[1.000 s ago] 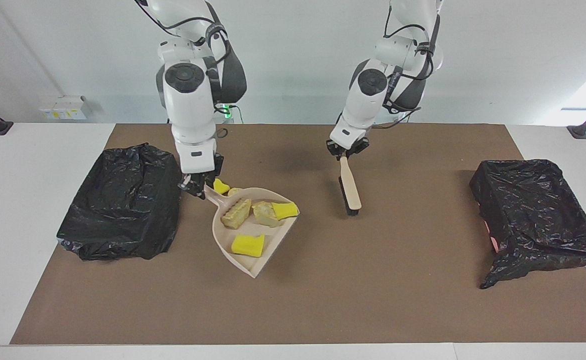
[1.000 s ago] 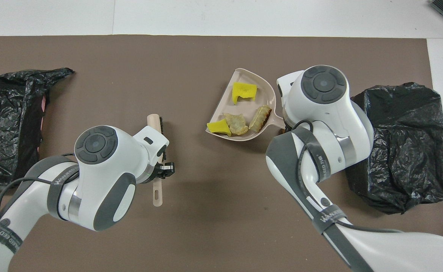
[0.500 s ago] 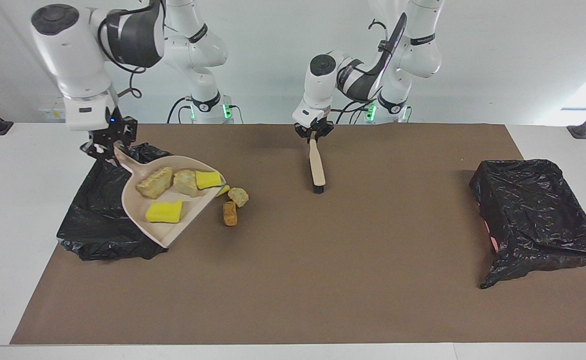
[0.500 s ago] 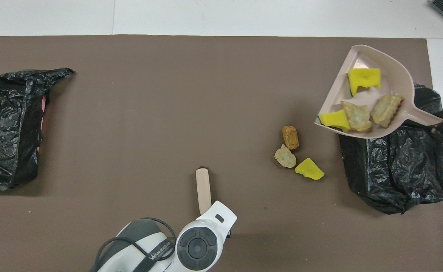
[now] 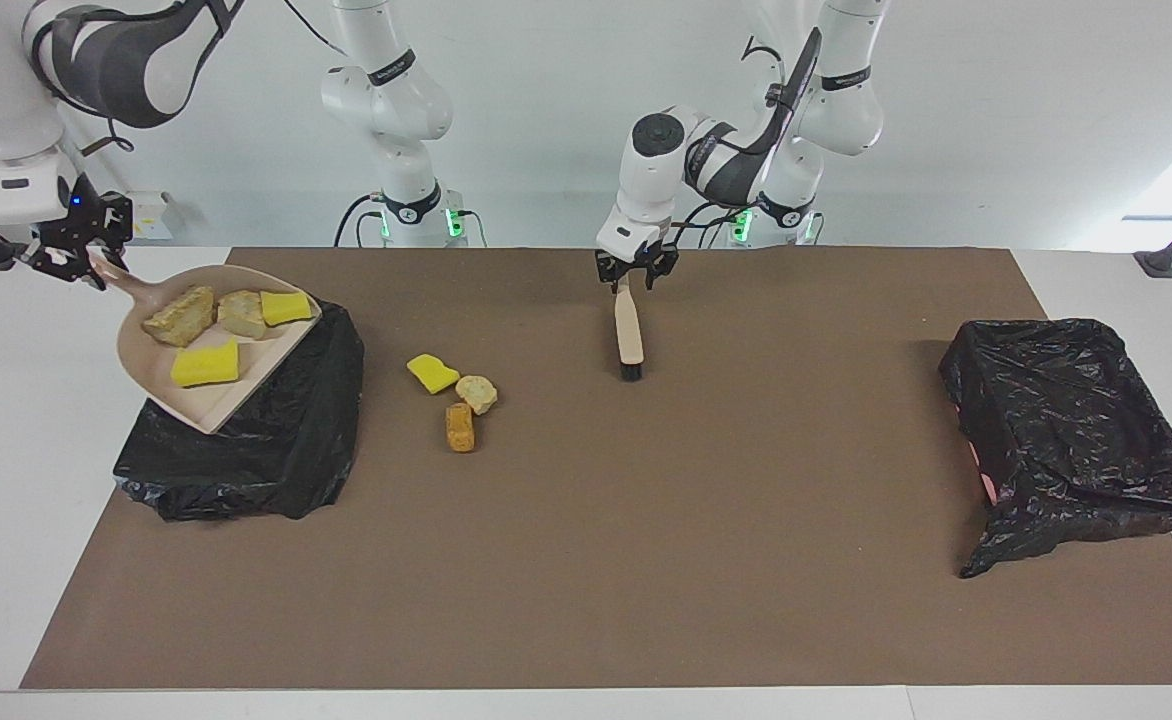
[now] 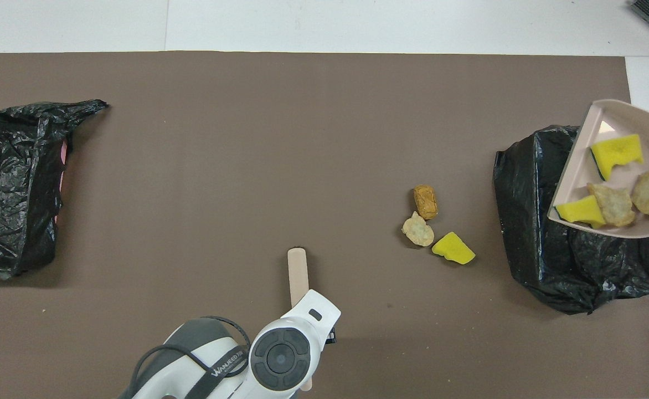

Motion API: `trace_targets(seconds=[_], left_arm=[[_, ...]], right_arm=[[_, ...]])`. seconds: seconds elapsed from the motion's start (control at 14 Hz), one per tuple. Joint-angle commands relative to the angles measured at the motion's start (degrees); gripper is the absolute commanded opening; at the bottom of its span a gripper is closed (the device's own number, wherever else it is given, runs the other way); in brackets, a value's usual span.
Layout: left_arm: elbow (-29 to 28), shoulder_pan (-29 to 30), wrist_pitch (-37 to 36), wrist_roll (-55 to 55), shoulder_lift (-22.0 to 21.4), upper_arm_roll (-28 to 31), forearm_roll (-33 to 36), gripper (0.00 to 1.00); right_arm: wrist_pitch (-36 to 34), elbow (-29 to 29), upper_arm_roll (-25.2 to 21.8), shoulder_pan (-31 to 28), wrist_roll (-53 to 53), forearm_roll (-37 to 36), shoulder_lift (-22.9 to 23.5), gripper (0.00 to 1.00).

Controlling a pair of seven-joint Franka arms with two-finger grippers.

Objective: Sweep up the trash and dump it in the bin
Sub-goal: 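Carry the dustpan to the black bag with the right gripper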

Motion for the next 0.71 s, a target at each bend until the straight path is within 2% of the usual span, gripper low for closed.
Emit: trace_targets(seconds=[0.0,0.14,0.29,0.43,0.64], left_arm=[[2.97,5.12,0.38,0.04,2.55,-0.21,3.52,1.0],[5.61,8.98,0.64,0.04,4.66,-0.12,5.02,1.0],[11.31,12.94,-0.06,2.3,8.34,-0.04,6.34,1.0],[16.85,17.68,-0.33,10.37,12.13,-0.04,6.61,1.0],[22.48,23.75,-0.68,25.3,15.82,-0.04,6.61,1.0]], right_arm=[[1.21,-6.32,0.88,2.31,-0.56,-6.85,-3.92,0.0],[3.23,-7.55,0.96,2.93,-0.74,-11.08,-4.1,0.0],[4.46,-7.9,0.96,2.84,-0.65,-13.55,-3.58,0.0],[6.22,-9.31,0.88,2.76,-0.74,-15.3,-3.31,0.0],[7.01,-9.4,0.96,4.59,-0.74,-22.06,-2.7,0.0]])
